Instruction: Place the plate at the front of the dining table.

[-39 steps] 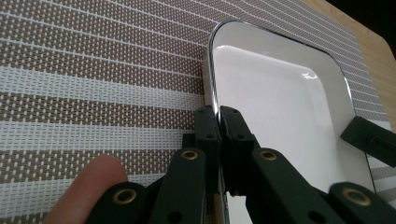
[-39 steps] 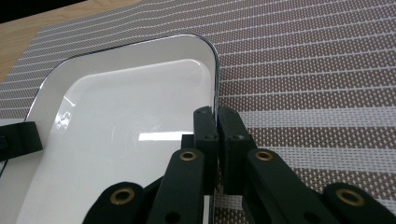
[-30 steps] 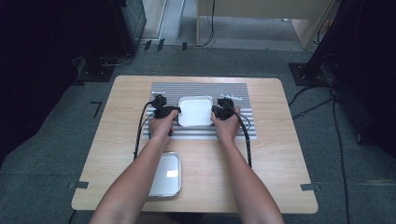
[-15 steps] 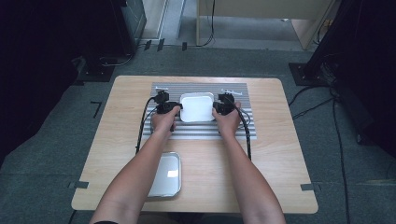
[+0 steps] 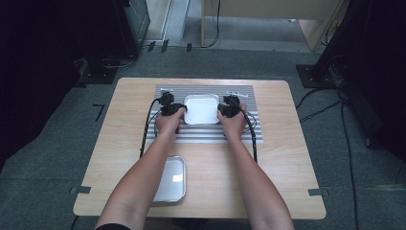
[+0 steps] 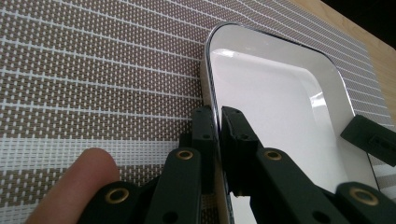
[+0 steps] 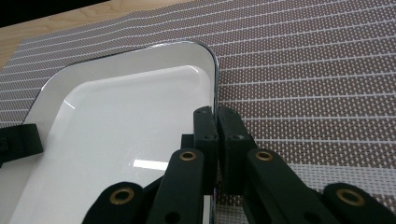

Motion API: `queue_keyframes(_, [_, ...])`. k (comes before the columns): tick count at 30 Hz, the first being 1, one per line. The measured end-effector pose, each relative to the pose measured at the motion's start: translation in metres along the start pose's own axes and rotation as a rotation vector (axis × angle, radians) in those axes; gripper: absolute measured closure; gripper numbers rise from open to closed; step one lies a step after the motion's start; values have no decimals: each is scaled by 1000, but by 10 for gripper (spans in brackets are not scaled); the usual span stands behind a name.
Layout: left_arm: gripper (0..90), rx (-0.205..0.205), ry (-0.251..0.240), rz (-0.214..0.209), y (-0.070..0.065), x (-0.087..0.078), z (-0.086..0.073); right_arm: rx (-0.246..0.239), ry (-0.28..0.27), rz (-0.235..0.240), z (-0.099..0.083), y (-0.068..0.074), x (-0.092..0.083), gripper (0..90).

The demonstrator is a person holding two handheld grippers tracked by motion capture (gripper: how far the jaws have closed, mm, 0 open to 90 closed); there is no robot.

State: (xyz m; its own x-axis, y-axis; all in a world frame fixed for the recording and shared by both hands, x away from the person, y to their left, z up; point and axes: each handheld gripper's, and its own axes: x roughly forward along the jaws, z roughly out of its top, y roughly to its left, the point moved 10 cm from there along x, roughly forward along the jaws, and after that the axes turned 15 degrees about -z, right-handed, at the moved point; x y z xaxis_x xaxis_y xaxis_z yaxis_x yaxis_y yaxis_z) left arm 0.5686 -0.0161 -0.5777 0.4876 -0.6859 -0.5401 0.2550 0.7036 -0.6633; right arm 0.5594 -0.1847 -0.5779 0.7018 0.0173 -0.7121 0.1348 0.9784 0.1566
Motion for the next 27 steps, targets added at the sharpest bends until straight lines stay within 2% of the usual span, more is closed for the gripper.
queue_keyframes(10, [811,19,-10,-13,-1,0,0,-15,4,3,-3,1,-1,857])
queue_keyframes(11, [795,21,-14,-16,-1,0,0,-21,9,6,-4,1,-1,838])
queue_keyframes(13, [736,14,-28,-30,-1,-1,1,-21,7,25,-5,2,-1,738])
queue_keyframes(17, [596,-1,-56,-50,2,-7,5,40,-41,65,4,-2,-7,632])
queue_keyframes(18, [539,24,-67,-34,4,-10,5,46,-61,79,8,-5,-9,597])
queue_keyframes(19, [535,24,-67,-34,4,-10,5,46,-61,79,8,-5,-9,597])
queue_keyframes(20, [524,49,-63,-22,4,-12,5,23,-82,73,10,-8,-11,579])
queue_keyframes(21, [524,80,-65,-8,3,-13,6,23,-82,73,10,-8,-11,579])
queue_keyframes(22, [486,120,-70,11,2,-14,6,-7,-112,73,12,-10,-13,526])
queue_keyframes(23, [486,167,-72,30,0,-16,6,-7,-112,73,12,-10,-13,526])
queue_keyframes(24, [438,235,-62,58,-5,-18,5,-26,-124,59,12,-12,-15,521])
queue_keyframes(25, [417,260,-55,67,-7,-19,3,-28,-131,54,13,-13,-17,513])
queue_keyframes(27, [386,276,-50,77,-8,-20,2,-26,-136,41,13,-15,-18,513])
